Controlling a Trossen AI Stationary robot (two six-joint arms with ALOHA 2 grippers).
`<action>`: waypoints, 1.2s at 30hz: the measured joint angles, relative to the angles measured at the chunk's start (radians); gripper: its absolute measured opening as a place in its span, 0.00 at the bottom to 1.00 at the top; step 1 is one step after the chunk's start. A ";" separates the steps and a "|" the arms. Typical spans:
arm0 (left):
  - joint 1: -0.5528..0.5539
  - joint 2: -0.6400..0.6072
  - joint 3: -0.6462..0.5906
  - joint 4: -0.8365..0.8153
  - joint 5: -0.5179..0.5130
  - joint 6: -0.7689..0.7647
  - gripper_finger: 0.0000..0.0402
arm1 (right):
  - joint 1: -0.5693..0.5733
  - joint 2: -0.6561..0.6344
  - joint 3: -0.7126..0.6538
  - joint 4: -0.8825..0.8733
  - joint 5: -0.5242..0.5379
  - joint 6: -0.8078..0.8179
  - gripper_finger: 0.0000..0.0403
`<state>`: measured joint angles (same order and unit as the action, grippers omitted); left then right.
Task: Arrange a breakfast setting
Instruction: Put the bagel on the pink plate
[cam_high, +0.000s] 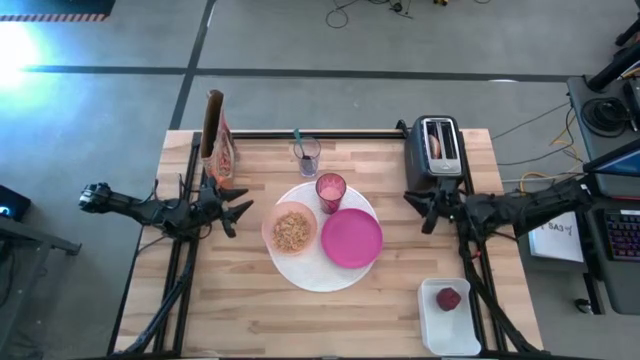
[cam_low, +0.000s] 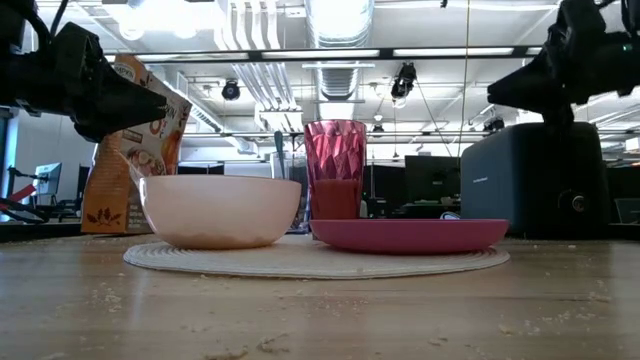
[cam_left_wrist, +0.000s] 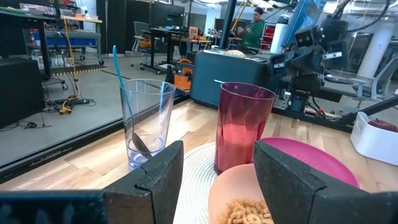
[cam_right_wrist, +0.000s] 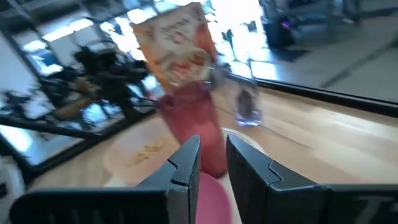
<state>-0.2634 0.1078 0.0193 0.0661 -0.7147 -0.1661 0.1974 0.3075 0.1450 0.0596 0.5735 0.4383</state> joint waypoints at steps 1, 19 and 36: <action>0.000 0.000 0.000 0.000 0.000 0.000 0.44 | 0.000 0.007 0.038 -0.068 0.021 0.026 0.17; 0.000 0.002 0.000 0.000 0.000 0.000 0.44 | -0.039 0.198 0.602 -0.872 0.284 0.535 0.17; 0.000 0.002 0.000 0.000 0.000 0.000 0.44 | -0.303 0.471 0.851 -1.311 0.130 0.736 0.20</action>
<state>-0.2638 0.1101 0.0196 0.0658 -0.7147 -0.1661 -0.1059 0.7786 0.9963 -1.2515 0.7032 1.1742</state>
